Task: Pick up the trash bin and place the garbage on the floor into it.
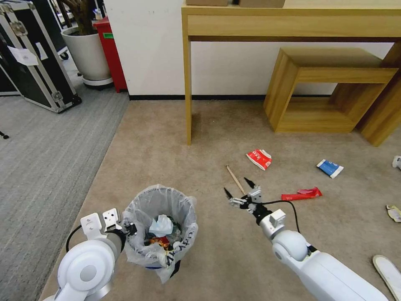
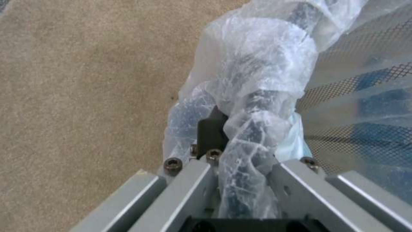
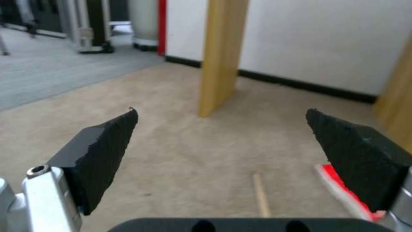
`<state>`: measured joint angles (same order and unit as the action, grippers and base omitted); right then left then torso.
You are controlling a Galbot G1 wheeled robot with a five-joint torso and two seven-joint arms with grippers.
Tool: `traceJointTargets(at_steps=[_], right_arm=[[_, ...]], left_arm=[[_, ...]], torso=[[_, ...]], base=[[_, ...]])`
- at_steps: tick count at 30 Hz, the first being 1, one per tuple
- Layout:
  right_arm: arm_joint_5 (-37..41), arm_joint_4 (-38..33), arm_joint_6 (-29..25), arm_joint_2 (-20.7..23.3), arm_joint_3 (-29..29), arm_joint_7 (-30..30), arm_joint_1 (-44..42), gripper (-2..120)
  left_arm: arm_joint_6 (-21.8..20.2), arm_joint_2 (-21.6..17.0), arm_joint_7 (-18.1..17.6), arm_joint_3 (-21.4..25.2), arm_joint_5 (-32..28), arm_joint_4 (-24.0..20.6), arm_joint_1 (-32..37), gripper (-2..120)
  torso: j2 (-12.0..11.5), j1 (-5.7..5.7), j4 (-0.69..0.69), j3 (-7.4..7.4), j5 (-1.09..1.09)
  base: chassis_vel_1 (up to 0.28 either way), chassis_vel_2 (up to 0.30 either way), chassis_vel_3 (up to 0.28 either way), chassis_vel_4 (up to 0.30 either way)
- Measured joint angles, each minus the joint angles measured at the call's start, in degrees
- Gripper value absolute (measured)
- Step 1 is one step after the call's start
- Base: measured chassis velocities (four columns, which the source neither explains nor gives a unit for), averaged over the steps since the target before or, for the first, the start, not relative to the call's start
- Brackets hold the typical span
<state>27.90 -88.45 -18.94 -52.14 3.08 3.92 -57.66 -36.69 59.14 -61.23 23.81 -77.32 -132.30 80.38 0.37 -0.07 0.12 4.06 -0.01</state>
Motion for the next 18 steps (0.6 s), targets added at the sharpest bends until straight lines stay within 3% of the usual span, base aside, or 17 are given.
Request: traceJointTargets(at_steps=[4,7,16,18], right_arm=[[-3.52,0.49,-2.23,-1.30,-5.61,-0.04,-3.00,100],[-5.52,-3.79,-2.52,-2.90,-13.31,0.88,-10.28,100],[-10.52,-9.64,-2.43,-4.75,-24.77,1.18,-20.30,100],[-10.74,-9.79,-2.43,-4.81,-25.17,1.16,-20.61,100]], left_arm=[[0.00,0.15,0.33,-0.40,0.18,0.12,-0.39,0],[-0.01,0.29,0.54,-1.26,0.55,0.42,-1.04,0],[0.12,1.02,0.82,-3.86,1.49,0.95,-2.21,0],[0.13,1.05,0.82,-3.95,1.51,0.96,-2.25,0]], torso=[[0.00,0.00,0.01,0.00,0.01],[-0.01,0.00,0.01,0.00,0.01],[0.00,0.00,0.02,0.00,0.02],[0.00,0.00,0.02,0.00,0.01]], base=[[0.000,0.000,0.000,0.000],[0.000,0.000,0.000,0.000],[0.000,0.000,0.000,0.000],[0.000,0.000,0.000,0.000]])
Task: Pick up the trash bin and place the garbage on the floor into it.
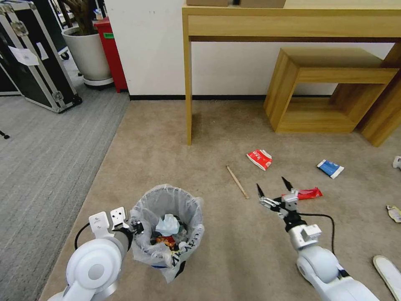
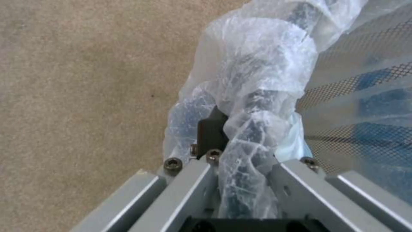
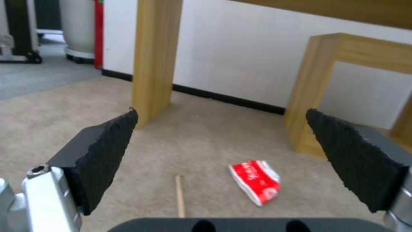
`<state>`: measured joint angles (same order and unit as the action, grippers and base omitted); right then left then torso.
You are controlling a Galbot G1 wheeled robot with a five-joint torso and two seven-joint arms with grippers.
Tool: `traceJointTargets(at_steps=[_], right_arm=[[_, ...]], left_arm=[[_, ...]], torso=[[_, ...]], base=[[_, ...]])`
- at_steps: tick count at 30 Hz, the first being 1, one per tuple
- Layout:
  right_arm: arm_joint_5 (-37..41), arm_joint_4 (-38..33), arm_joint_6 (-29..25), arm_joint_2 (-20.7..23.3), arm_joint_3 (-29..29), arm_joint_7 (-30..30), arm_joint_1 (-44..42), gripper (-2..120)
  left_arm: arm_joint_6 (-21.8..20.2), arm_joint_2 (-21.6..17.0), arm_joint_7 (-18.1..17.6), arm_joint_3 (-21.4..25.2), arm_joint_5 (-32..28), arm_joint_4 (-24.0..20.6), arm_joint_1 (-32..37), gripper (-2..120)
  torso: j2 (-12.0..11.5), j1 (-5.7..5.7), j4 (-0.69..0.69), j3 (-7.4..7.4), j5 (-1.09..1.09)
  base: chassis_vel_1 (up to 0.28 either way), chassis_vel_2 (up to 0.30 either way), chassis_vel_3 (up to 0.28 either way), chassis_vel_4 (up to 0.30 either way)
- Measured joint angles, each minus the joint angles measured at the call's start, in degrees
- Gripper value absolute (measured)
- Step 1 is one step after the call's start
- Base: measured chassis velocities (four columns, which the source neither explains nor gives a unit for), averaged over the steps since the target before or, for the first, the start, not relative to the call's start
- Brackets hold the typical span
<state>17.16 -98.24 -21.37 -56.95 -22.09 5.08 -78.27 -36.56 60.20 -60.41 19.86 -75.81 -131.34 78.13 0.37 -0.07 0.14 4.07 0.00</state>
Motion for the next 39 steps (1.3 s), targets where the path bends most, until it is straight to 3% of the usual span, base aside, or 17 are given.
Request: traceJointTargets(at_steps=[13,39], right_arm=[[-1.33,-3.61,1.01,-0.29,-7.83,-0.26,-5.27,100],[-3.02,-2.98,0.68,-1.63,-7.43,0.13,-5.69,100]], left_arm=[[0.49,0.13,1.85,-1.14,2.96,-0.51,1.06,0],[0.84,0.19,1.92,-1.95,3.73,-0.51,1.66,0]], torso=[[0.00,0.00,-0.01,0.00,0.00],[0.00,0.00,-0.01,0.00,0.00]], base=[[0.000,0.000,0.000,0.000],[-0.062,-0.062,-0.059,-0.058]])
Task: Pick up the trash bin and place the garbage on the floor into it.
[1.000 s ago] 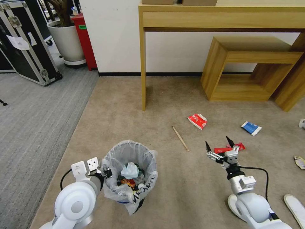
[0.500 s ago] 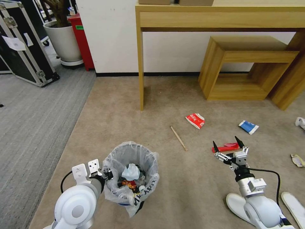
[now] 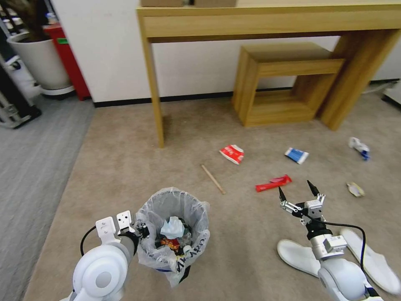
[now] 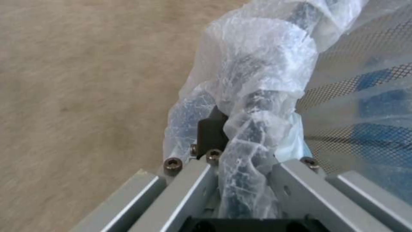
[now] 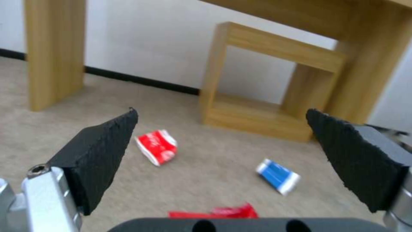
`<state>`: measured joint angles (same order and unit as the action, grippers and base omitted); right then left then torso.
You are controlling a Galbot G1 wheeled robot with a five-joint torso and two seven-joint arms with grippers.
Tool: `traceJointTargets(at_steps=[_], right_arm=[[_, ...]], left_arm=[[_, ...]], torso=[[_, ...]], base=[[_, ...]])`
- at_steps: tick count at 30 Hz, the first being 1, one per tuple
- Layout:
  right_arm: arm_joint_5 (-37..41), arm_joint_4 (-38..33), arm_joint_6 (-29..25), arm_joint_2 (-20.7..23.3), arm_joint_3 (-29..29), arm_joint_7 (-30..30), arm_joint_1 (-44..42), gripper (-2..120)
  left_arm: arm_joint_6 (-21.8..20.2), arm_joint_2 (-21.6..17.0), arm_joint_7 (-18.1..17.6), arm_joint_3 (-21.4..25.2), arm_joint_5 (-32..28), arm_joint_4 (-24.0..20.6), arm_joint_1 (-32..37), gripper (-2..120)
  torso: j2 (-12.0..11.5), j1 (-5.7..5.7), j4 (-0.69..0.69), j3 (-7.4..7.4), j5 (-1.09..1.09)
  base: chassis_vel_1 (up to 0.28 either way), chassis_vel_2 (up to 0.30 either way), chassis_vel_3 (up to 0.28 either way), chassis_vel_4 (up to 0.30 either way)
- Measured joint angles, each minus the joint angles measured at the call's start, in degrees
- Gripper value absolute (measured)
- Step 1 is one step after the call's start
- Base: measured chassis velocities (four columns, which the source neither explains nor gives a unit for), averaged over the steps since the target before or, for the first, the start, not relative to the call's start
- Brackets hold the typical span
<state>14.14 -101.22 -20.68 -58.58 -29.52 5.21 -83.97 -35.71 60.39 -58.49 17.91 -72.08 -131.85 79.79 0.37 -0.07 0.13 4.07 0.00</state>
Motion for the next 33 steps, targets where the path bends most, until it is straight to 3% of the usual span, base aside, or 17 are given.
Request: traceJointTargets(at_steps=[13,18,33], right_arm=[[-0.25,0.29,-0.48,-0.29,0.13,0.16,0.47,100],[-0.47,0.28,-0.29,-0.58,-0.01,0.80,0.55,100],[-4.18,0.56,-0.93,-2.51,-0.47,2.23,1.08,100]], left_arm=[[-0.19,0.02,-0.23,0.13,-0.12,-0.05,0.30,0],[-0.13,-0.22,-0.57,0.31,-0.19,-0.30,0.14,0],[0.29,-0.94,-1.19,1.00,-1.75,-0.86,-0.05,0]], torso=[[0.00,-0.01,0.03,0.00,0.00],[0.00,-0.01,-0.02,0.00,0.00],[0.00,-0.01,-0.01,0.00,0.00]], base=[[-0.120,-0.113,-0.115,-0.116],[-0.004,-0.006,-0.010,-0.009],[0.000,0.000,0.000,0.000]])
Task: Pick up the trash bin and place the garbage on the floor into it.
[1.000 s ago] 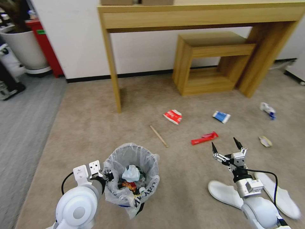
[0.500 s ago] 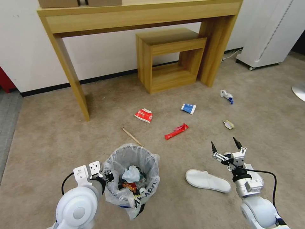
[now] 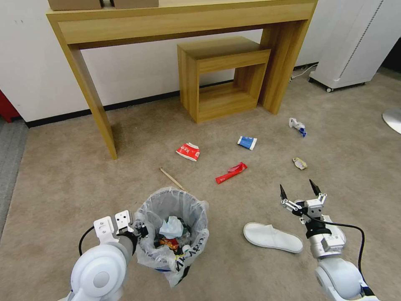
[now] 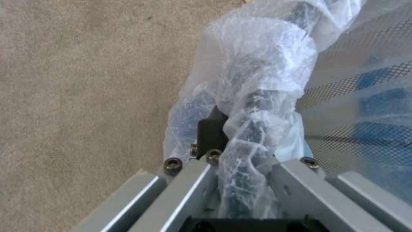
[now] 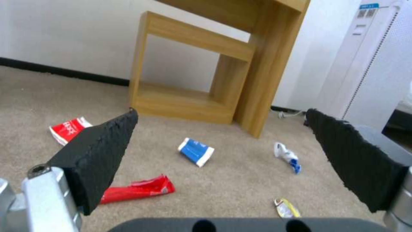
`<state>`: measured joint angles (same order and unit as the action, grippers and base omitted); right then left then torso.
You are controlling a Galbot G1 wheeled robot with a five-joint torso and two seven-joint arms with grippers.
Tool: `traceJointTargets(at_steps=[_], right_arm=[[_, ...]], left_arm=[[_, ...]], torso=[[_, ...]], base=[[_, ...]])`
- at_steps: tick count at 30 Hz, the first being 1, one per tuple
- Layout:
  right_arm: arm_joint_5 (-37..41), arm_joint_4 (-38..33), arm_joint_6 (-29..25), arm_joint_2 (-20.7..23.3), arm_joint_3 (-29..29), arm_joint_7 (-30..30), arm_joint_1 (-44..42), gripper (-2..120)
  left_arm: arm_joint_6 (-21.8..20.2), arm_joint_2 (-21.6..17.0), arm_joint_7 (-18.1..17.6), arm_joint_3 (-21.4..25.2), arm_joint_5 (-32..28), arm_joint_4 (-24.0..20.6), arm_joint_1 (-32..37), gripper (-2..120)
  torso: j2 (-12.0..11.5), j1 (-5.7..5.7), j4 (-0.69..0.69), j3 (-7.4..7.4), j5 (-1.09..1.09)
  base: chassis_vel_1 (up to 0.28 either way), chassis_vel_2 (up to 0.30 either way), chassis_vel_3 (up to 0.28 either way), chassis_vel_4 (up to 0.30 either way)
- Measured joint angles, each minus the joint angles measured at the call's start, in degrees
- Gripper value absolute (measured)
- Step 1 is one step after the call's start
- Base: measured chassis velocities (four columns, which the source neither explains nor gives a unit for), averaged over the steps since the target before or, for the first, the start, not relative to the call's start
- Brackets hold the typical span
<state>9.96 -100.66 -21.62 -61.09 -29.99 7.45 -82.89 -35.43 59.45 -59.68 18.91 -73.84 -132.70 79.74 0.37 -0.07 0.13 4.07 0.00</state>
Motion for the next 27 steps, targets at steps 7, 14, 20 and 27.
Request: traceJointTargets(at_steps=[7,14,20,27], right_arm=[[-0.65,0.21,-1.03,-0.67,-0.12,-0.15,-0.43,100],[-0.99,-0.26,-1.10,-0.67,-0.19,-0.18,-0.58,100],[-1.15,-0.41,-1.11,-0.77,-0.14,-0.20,-0.70,100],[-1.37,-0.49,-1.17,-1.04,0.04,-0.22,-0.78,100]], left_arm=[[-0.02,-0.27,0.04,-0.11,-0.14,-0.08,0.05,0],[0.10,-0.52,0.07,-0.24,-0.31,-0.08,0.10,0],[0.04,-0.66,0.19,-0.08,-0.34,-0.20,0.32,0],[0.06,-0.55,0.36,0.22,-0.09,-0.53,1.01,0]], torso=[[0.00,0.00,0.00,0.00,0.00],[0.00,0.00,0.00,0.00,0.00],[0.00,0.00,0.00,0.00,0.00],[0.00,0.00,0.01,0.00,0.00]], base=[[0.000,0.000,0.000,0.000],[0.000,0.000,0.000,0.000],[-0.052,-0.051,-0.050,-0.042],[-0.066,-0.076,-0.064,-0.076]])
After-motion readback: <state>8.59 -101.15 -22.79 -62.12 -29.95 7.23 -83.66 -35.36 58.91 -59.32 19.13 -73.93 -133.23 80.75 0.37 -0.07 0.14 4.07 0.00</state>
